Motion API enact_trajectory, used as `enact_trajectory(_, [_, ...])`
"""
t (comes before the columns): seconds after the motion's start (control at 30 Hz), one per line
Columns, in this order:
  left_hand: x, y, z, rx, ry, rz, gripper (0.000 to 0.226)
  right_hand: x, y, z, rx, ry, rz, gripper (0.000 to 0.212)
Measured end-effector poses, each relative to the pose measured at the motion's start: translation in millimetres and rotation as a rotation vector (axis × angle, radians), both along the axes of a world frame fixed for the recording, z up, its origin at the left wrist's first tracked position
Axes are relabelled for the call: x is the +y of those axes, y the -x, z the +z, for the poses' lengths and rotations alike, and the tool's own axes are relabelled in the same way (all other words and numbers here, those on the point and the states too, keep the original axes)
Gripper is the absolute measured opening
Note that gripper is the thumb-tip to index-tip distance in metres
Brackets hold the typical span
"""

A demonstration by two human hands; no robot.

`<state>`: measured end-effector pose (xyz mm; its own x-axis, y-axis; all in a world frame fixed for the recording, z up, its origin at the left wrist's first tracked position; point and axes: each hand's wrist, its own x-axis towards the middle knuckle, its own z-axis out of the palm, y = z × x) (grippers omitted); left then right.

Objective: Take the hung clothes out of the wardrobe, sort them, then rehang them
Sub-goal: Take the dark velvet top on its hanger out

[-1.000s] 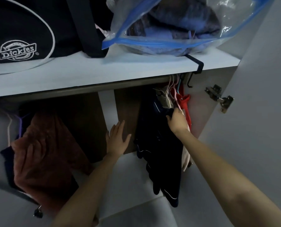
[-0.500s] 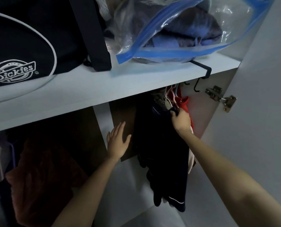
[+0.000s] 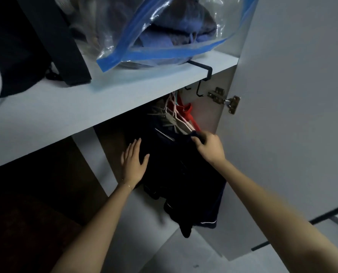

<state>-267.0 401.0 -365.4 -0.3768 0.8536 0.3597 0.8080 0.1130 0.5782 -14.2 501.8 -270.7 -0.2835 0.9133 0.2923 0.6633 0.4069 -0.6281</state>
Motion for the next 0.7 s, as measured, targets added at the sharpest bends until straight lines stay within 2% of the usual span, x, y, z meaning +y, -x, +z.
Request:
enact_trajectory(0.2, [32,-29,0,-0.001,-0.004,-0.090,0.063,-32,-65,-13,-0.054,0.015,-0.037,0.018])
enact_trajectory(0.33, [43,-60,-7,0.024,-0.015,-0.175,0.064,-62,-106,-15,-0.115,-0.030,-0.103,0.029])
enact_trajectory(0.53, [48,-115,-16,0.054,-0.033,-0.272,0.058,-101,-174,-16,-0.184,-0.110,-0.170,0.032])
enact_trajectory(0.7, [49,-153,-32,0.071,0.082,-0.288,0.045,-137,-240,-12,-0.211,-0.161,-0.212,0.030])
